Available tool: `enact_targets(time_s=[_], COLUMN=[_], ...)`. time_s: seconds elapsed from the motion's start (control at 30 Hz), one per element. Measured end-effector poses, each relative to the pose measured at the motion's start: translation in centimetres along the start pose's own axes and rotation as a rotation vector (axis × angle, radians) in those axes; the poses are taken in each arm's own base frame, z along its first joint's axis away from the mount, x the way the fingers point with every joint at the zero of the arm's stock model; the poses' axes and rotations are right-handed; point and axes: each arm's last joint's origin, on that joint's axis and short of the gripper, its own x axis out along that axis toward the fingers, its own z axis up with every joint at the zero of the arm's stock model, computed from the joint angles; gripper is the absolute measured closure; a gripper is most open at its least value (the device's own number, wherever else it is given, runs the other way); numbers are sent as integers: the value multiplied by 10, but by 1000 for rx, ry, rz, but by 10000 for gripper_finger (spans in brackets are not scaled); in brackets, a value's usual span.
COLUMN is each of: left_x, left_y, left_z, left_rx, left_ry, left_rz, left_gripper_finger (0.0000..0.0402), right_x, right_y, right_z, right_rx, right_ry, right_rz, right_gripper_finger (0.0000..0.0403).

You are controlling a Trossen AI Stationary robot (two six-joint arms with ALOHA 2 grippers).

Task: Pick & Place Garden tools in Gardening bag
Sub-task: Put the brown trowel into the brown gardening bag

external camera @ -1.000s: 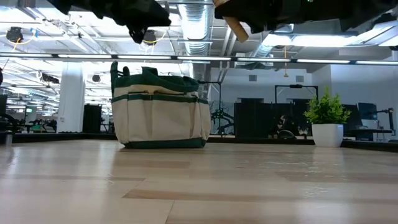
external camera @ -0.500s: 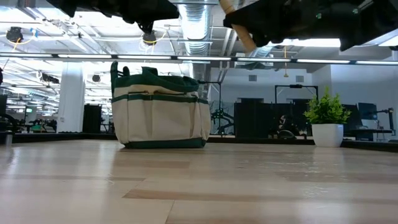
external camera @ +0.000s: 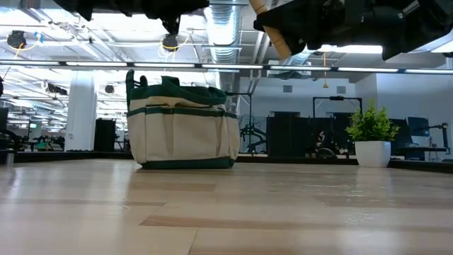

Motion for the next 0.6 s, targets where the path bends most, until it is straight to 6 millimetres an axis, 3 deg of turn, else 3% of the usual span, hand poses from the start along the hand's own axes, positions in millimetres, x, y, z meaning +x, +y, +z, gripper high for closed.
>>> enact_targets(time_s=[0.3, 0.6], left_x=[23, 20], left_y=[-13, -14], left_z=[-18, -6], left_rx=[37, 20], left_ry=[6, -95], left_rz=[-97, -94], left_gripper_finger=[283, 208], right_x=[0, 0], right_y=[-3, -3], right_z=[-4, -6], right_rx=[-1, 5], right_ry=[34, 61], right_rz=[-12, -36], right_gripper_finger=[342, 342])
